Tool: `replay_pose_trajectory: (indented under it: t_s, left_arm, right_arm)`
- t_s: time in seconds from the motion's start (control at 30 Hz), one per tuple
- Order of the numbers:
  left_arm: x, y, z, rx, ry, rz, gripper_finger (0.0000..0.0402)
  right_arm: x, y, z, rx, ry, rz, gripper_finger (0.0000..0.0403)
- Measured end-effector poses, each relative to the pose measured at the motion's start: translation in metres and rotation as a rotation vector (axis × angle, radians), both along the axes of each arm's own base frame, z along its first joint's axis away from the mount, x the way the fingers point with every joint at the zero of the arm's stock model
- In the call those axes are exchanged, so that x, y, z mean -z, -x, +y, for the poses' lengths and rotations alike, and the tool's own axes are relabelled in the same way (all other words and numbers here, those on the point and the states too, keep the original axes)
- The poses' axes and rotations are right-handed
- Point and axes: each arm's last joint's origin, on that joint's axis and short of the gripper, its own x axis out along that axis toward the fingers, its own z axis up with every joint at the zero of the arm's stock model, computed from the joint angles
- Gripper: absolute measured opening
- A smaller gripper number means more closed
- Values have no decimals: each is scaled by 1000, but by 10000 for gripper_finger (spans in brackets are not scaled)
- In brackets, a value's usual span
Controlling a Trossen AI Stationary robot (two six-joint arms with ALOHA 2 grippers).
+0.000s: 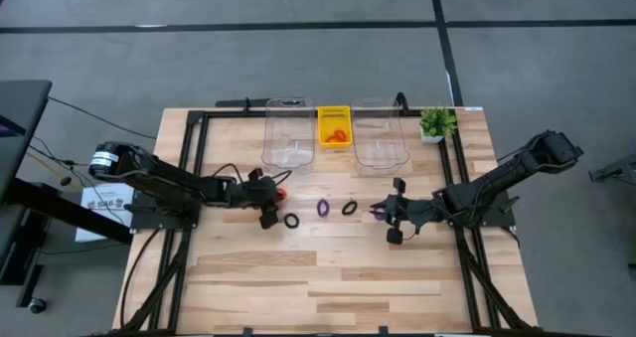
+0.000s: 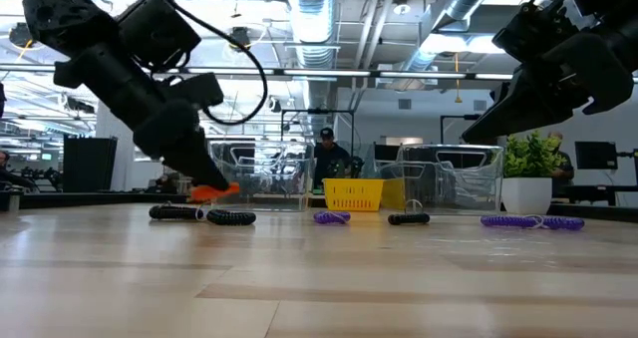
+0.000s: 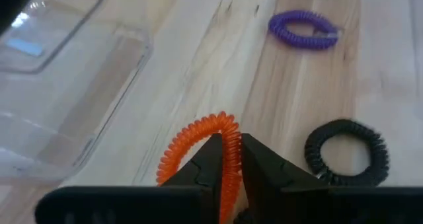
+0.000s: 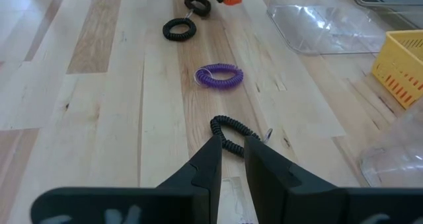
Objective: Sort spring keychains
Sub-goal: Put the orange spring keychain into the yellow bin
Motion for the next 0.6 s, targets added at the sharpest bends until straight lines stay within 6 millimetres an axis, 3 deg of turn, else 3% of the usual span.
replay_pose_trajectory:
  t_s: [0.3,0.6]
  left_arm:
    - [-13,0,-5,21,8,-82,44]
    - [-42,-10,-17,108,66,-368,48]
  right_arm:
    - [0,0,0,0,0,0,59]
    - [-6,-3,2,-6,-28,-73,59]
